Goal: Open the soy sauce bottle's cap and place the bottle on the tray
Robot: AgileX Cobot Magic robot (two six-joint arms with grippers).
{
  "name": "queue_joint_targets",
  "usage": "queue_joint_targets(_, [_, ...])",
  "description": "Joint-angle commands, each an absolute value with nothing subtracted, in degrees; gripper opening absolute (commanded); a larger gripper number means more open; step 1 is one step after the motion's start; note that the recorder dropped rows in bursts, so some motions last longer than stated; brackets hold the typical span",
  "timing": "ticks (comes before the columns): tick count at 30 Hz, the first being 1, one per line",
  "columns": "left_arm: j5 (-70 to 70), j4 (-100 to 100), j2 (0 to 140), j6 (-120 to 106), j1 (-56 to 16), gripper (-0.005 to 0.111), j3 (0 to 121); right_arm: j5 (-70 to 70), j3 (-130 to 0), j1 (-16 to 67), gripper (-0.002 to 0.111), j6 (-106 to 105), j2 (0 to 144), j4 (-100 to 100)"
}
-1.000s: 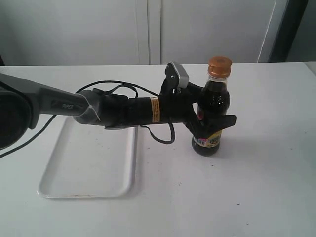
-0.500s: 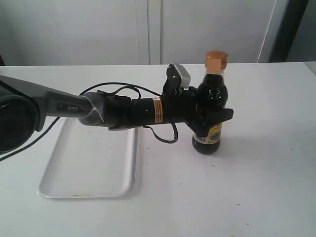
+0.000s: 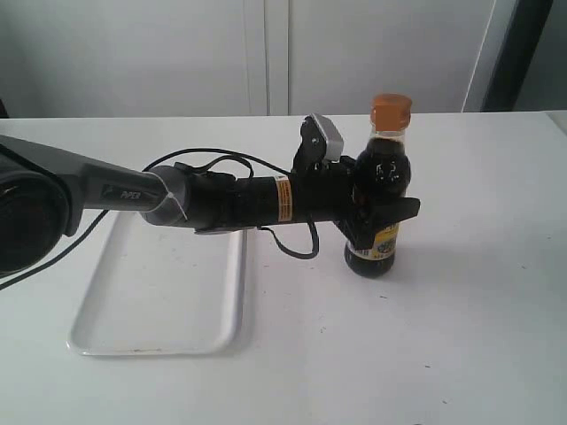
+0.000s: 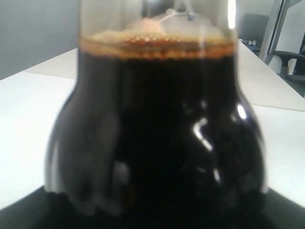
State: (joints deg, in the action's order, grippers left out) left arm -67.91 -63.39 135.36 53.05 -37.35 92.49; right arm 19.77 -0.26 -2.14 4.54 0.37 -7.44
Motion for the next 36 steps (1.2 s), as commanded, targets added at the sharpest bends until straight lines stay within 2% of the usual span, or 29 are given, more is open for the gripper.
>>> queue_joint_targets(1, [-67.8,-63.6,135.4,52.7,-37.5,0.0,92.7,19.5,0.0,-2.3,0.0,4.7,0.0,-7.5])
queue_joint_targets(6, [-67.8,-63.6,135.4,52.7,-37.5,0.0,92.7,16.3,0.0,-2.3,0.0,3.8,0.0,-8.2])
queue_joint_targets(17, [-67.5,-65.0,135.4,53.1,-37.5,0.0,92.7,-6.2,0.0,-2.3,0.0,3.7,0.0,-7.3])
queue_joint_targets(29, [-67.2,-65.6,135.4,54.4,-37.5,0.0,92.7,-22.6,0.0,-2.3,0.0,15.8,0.0,-7.3])
queue_joint_targets(36, [-63.7,-65.6,135.4,55.6,-37.5,0.0,92.7,-23.2,-5.5,-2.3,0.0,15.8,2.7,-7.3])
